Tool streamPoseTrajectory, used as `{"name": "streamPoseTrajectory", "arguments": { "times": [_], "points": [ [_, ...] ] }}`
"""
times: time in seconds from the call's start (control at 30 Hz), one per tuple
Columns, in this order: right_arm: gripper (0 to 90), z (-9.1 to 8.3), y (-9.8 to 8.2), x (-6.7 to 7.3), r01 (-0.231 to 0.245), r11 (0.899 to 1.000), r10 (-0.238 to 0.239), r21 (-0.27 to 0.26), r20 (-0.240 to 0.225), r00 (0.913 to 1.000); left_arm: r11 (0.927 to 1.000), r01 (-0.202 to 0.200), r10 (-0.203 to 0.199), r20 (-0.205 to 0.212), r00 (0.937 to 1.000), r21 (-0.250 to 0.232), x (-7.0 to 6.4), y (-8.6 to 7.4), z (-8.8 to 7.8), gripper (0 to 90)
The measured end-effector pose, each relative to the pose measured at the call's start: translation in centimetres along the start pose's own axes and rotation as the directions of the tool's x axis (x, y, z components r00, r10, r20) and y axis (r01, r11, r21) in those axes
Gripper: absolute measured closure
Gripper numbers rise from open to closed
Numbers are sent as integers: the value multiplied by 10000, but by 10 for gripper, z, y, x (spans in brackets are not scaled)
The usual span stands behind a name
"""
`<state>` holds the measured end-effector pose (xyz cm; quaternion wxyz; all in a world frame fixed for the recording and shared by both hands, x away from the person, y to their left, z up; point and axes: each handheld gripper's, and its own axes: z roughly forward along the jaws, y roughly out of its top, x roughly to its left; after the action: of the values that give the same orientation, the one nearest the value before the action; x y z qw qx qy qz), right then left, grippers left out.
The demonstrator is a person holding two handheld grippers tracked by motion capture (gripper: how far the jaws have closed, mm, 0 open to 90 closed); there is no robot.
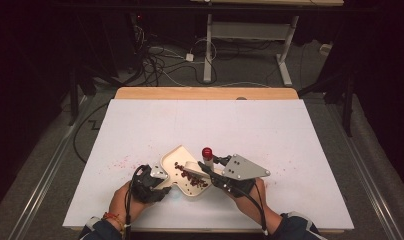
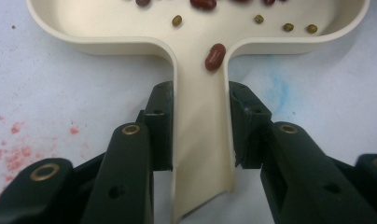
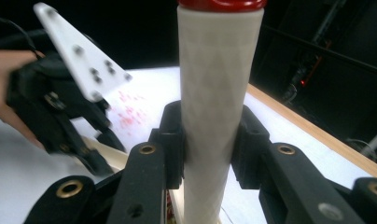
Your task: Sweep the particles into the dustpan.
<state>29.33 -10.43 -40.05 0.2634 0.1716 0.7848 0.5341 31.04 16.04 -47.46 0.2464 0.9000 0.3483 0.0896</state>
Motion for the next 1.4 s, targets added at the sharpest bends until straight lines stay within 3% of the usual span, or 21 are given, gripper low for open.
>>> {"name": "streamPoseTrajectory", "arguments": {
  "times": [0.17,0.4,0.6,0.73,0.8,0.97,1.2,1.4],
  "points": [
    [700,7,3,0,-61,10000,61,40,162,9999,9999,104,-104,18,9999,-86,1,3,2,635],
    [700,6,8,-19,-394,9984,418,-396,627,9972,9999,85,-85,29,10000,-91,2,3,2,635],
    [700,28,5,-27,-457,9974,517,-553,1117,9924,9999,108,-108,21,9999,-134,2,4,3,635],
    [700,43,3,-24,-47,9983,121,-582,1280,9917,9997,141,-140,36,9999,-189,1,4,3,635],
    [700,52,1,-20,-122,9986,173,-506,1011,9947,9996,169,-168,34,9999,-209,2,5,4,635],
    [700,55,3,-7,56,9991,-24,-425,761,9971,9990,372,-369,117,9992,-261,4,6,6,634],
    [699,52,5,-2,-238,9988,262,-430,559,9981,9967,640,-639,33,9980,-499,5,14,9,633],
    [699,48,6,-4,-329,9991,355,-284,945,9949,9958,756,-763,-107,9970,-522,2,25,16,634]
  ]
}}
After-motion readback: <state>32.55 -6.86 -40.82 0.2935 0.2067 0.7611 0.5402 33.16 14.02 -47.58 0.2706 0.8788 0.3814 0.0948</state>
